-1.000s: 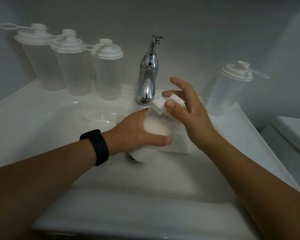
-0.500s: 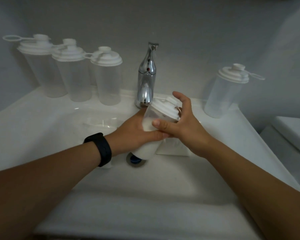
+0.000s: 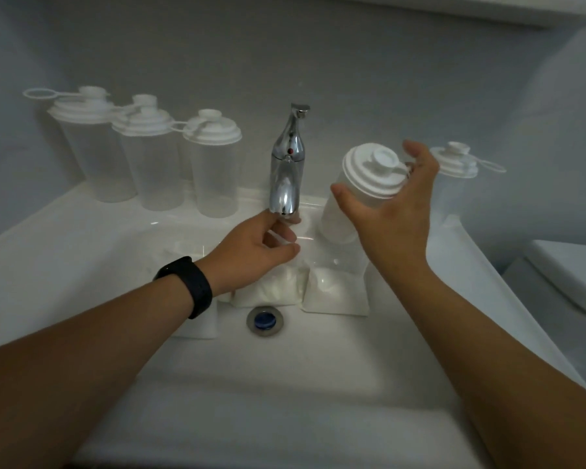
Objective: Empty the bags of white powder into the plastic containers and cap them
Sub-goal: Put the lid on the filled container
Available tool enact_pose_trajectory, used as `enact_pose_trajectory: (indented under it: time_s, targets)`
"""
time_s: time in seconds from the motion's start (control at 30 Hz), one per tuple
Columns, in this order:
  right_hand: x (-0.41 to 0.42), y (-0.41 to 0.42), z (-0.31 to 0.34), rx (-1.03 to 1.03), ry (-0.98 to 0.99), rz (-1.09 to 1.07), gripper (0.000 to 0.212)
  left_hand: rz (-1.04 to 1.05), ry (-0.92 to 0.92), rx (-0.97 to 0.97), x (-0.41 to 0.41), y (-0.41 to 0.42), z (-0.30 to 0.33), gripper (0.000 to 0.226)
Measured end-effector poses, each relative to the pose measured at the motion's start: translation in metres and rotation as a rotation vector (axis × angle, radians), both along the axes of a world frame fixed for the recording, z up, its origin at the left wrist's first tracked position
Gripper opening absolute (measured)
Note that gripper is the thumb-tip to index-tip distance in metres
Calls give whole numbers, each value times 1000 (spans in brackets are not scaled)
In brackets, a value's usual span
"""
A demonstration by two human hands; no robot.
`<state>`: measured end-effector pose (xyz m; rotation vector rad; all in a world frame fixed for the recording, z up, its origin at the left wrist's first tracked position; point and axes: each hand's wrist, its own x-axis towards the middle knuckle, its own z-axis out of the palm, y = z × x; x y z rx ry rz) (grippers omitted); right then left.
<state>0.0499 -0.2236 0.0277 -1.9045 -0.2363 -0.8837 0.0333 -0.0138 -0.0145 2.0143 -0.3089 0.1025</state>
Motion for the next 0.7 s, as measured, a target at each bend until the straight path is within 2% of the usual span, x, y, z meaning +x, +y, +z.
enact_pose_trajectory:
  time_s: [0.2,0.3,0.37,0.53,0.7]
  targets:
    - [31,2,-10,5,78,-31,104,-64,16,43,0,-4,-2,28]
    - [33,-1,-21,-45,260,-17,117,-58,11,66,0,-4,-2,26]
    - [34,-1,-29,-66,342,-2,118,-59,9,64,0,-4,-2,26]
    - [42,-1,-40,-166,393,-44,77,-72,20,82,1,-1,-3,26]
    - [36,-3,-37,-224,393,-70,72,-68,9,111,0,0,-3,21]
